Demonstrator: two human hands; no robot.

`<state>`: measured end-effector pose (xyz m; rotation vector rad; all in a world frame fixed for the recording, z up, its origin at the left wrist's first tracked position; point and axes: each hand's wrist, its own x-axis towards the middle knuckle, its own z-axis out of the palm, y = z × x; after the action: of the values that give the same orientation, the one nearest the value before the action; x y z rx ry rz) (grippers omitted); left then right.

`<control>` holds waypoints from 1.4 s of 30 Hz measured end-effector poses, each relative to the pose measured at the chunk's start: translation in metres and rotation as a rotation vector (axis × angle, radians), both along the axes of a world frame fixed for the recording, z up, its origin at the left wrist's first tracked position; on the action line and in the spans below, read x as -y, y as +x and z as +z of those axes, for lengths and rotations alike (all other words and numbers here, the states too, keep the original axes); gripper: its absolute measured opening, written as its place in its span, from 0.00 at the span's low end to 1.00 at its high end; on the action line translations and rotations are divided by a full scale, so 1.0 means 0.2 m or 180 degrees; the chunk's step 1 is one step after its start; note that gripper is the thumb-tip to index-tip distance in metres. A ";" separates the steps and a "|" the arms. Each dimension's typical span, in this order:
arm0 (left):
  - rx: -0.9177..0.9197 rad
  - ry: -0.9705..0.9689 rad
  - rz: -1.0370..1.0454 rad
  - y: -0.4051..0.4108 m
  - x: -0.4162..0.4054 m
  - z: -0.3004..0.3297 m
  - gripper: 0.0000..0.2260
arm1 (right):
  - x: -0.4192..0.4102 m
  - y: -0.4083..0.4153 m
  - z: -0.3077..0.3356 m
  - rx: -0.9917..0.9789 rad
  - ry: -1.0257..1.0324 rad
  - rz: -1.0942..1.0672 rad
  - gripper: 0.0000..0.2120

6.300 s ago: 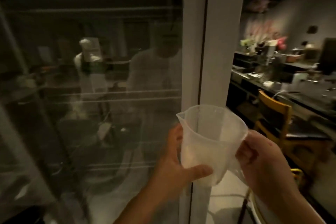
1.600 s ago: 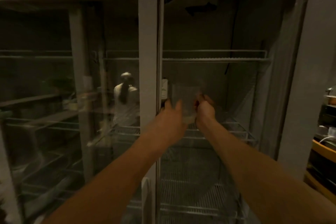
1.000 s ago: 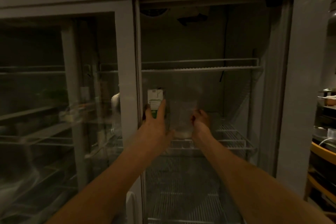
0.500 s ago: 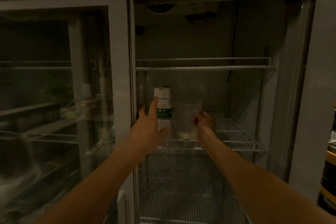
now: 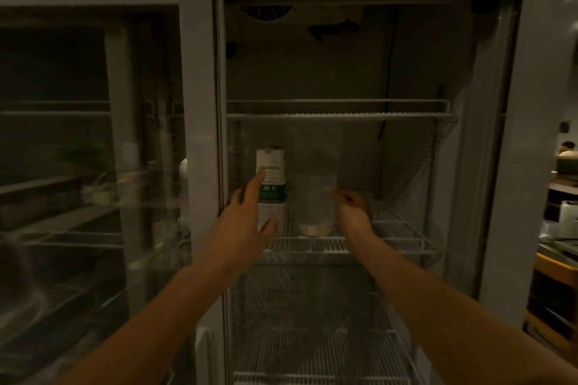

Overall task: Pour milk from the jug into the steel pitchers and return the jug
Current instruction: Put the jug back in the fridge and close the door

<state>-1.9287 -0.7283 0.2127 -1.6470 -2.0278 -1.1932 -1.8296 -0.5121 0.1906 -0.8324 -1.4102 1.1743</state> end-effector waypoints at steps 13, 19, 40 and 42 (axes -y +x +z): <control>-0.0667 0.0612 0.0671 -0.12 0.09 -0.17 0.37 | 0.37 0.29 0.02 0.1205 0.2067 -0.0252 0.28; -0.0678 0.0696 0.0493 -0.04 0.02 -0.20 0.33 | 0.45 0.41 0.04 0.1387 0.2161 -0.0211 0.29; -0.1789 0.0473 0.0175 0.22 -0.23 -0.27 0.32 | 0.55 0.73 -0.09 0.2909 0.2643 -0.1148 0.35; -0.1842 0.0455 0.0187 0.27 -0.27 -0.27 0.33 | 0.54 0.75 -0.08 0.3056 0.2711 -0.1228 0.36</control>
<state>-1.8745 -0.6746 0.1586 -1.6106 -1.5772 -0.7069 -1.6790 -0.6200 0.1738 -0.9902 -2.1269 -0.2507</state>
